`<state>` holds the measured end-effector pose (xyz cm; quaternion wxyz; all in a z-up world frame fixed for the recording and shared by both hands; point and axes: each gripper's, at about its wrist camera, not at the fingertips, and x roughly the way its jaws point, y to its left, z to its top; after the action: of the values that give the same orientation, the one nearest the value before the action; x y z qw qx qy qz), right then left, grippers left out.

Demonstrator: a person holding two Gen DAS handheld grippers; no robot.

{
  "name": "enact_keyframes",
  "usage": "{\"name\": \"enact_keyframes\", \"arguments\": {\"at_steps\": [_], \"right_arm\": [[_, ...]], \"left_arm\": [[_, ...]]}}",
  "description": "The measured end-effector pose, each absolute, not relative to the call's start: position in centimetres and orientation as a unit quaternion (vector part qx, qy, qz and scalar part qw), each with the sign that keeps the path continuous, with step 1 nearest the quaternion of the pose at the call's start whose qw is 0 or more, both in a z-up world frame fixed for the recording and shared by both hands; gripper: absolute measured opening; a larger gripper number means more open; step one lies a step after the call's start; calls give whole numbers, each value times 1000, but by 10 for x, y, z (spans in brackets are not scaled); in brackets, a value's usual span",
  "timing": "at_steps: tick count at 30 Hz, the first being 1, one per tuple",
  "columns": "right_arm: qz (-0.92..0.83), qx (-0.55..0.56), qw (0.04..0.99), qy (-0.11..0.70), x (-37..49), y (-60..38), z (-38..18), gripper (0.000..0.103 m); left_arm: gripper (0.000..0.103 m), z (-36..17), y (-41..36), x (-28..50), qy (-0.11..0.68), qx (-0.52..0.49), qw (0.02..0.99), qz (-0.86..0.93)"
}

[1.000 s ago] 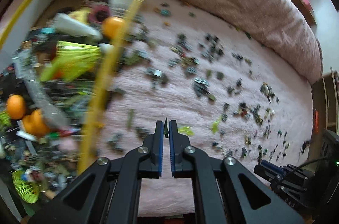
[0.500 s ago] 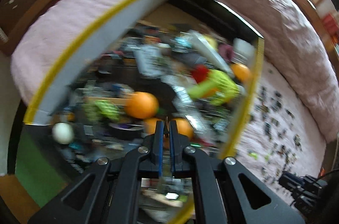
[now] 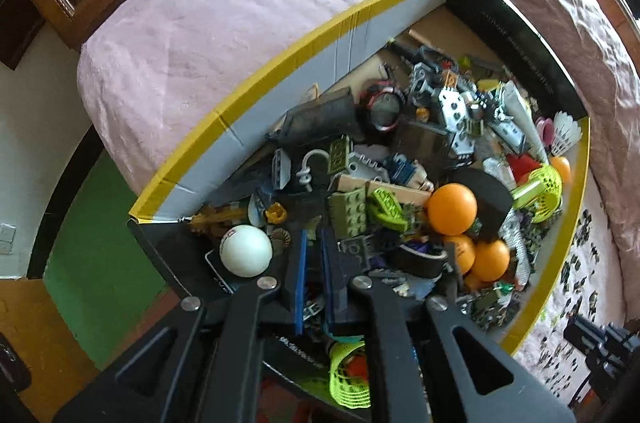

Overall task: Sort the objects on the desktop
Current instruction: 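Carry both held pieces toward the yellow-rimmed box, then open both tools over the box to drop the pieces inside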

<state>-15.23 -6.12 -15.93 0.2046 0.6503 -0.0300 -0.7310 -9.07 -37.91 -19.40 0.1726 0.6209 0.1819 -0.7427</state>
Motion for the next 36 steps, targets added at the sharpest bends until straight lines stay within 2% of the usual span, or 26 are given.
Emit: {"name": "enact_keyframes", "arguments": {"at_steps": [2, 3, 4, 6, 7, 10, 27, 29, 30, 36], "right_arm": [[-730, 650, 209, -24, -158, -69, -161, 16], [-728, 650, 215, -19, -160, -72, -161, 16], [-729, 649, 216, -16, -163, -75, -161, 16], [-731, 647, 218, -13, -171, -79, -161, 17], [-732, 645, 219, -12, -175, -81, -160, 16], [-739, 639, 212, -15, -194, -83, -161, 16], [-791, 587, 171, 4, -326, -111, -149, 18], [-793, 587, 166, 1, -333, -112, -145, 28], [-793, 586, 164, -2, -335, -112, -144, 37], [-795, 585, 158, -22, -329, -103, -132, 41]], "left_arm": [[14, -196, -381, -91, 181, 625, 169, -740], [26, -195, -382, -91, 181, 626, 169, -740], [44, -195, -382, -90, 183, 624, 170, -740], [61, -193, -383, -88, 187, 613, 183, -745], [65, -193, -384, -88, 186, 610, 189, -747], [69, -194, -385, -89, 186, 605, 198, -748], [71, -193, -378, -84, 184, 613, 187, -745], [72, -193, -378, -85, 185, 612, 186, -746], [74, -193, -377, -85, 185, 612, 186, -746], [77, -188, -369, -92, 183, 616, 170, -747]]}}
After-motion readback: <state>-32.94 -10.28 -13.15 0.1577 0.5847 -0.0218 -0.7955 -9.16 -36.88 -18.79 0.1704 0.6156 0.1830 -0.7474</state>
